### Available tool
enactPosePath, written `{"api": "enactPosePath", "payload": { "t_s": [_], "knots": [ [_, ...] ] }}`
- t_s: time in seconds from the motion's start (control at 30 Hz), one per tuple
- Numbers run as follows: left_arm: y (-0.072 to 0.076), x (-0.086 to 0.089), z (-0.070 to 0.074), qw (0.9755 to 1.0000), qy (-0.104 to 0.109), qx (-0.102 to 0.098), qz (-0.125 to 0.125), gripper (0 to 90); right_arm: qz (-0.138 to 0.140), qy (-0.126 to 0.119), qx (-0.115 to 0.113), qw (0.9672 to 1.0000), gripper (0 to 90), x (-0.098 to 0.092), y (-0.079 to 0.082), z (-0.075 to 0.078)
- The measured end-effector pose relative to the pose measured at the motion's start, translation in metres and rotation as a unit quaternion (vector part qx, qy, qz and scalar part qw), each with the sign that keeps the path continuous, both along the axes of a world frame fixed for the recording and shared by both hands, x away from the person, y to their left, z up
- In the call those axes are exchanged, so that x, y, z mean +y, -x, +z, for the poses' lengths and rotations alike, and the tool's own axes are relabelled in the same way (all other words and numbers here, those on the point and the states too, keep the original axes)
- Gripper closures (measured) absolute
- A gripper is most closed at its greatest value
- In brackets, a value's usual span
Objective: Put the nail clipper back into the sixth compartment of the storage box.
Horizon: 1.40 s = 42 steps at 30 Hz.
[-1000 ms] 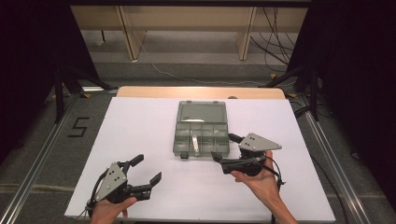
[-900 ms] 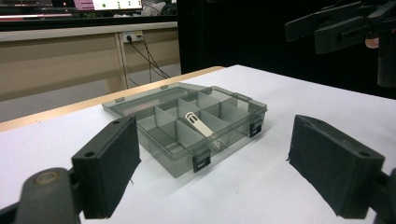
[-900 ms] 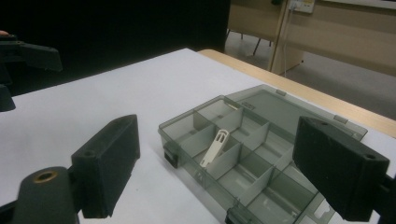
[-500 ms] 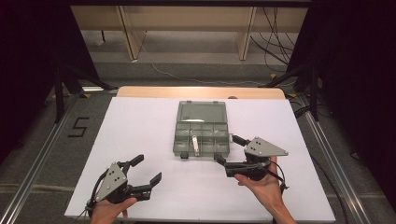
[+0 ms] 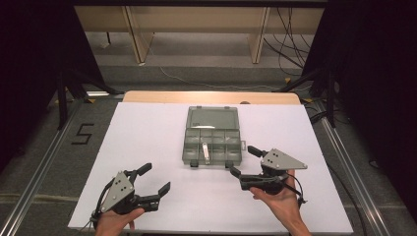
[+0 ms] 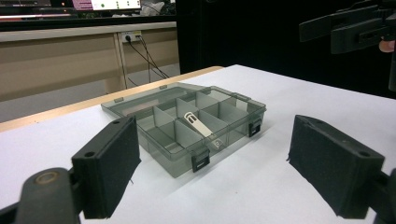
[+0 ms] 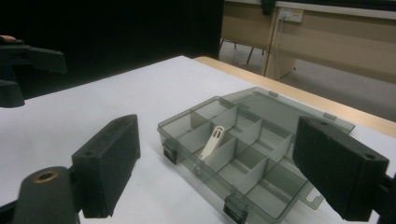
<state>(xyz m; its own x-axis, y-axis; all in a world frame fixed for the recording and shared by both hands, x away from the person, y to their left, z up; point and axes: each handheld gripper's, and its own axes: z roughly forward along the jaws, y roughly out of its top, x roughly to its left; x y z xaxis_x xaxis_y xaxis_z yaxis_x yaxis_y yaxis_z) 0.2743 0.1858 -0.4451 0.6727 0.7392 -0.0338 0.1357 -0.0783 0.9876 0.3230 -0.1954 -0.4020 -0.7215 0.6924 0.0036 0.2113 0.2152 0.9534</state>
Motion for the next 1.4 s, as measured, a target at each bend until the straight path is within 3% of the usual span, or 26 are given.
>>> {"api": "enactPosePath", "payload": {
  "t_s": [0.17,0.4,0.47,0.53,0.7,0.83,1.07,1.17,1.2,1.23,1.3,1.4],
  "knots": [
    [0.0,0.0,0.0,1.0,0.0,0.0,0.0,15.9,-0.002,-0.001,-0.008,1.0,16.1,-0.003,0.003,-0.002],
    [0.0,0.001,0.0,1.0,0.0,0.001,0.002,15.9,-0.001,-0.003,0.001,1.0,16.1,-0.007,0.008,-0.008],
    [0.0,0.001,0.0,1.0,0.0,0.0,0.001,15.9,-0.006,-0.003,-0.012,0.9999,16.1,-0.007,0.007,-0.009],
    [-0.001,0.001,0.0,1.0,0.0,0.0,0.0,15.9,0.0,-0.01,0.001,0.9999,16.1,-0.009,0.009,-0.011],
    [-0.001,0.0,0.0,1.0,-0.001,0.001,0.0,15.9,-0.001,-0.01,-0.007,0.9999,15.9,-0.012,0.011,-0.014],
    [-0.001,0.0,0.0,1.0,-0.003,0.002,-0.001,15.8,-0.009,0.001,-0.003,1.0,15.9,-0.013,0.015,-0.018],
    [-0.001,0.001,0.0,1.0,-0.002,0.003,-0.002,15.7,0.002,0.004,0.009,0.9999,16.1,-0.014,0.019,-0.024],
    [-0.001,0.001,0.0,1.0,-0.002,0.004,-0.002,15.6,-0.004,0.003,0.003,1.0,16.0,-0.014,0.02,-0.025],
    [-0.001,0.001,0.0,1.0,-0.003,0.004,-0.002,15.6,-0.005,0.003,0.014,0.9999,16.1,-0.015,0.022,-0.025],
    [-0.001,0.001,0.0,1.0,-0.003,0.004,-0.002,15.6,-0.008,0.002,0.001,1.0,16.0,-0.015,0.021,-0.025],
    [-0.001,0.001,0.0,1.0,-0.005,0.005,-0.003,15.6,0.004,-0.006,0.009,0.9999,16.0,-0.016,0.022,-0.026],
    [-0.001,0.001,0.0,1.0,-0.005,0.006,-0.004,15.6,-0.003,0.002,0.018,0.9998,16.0,-0.019,0.025,-0.026]
  ]
}}
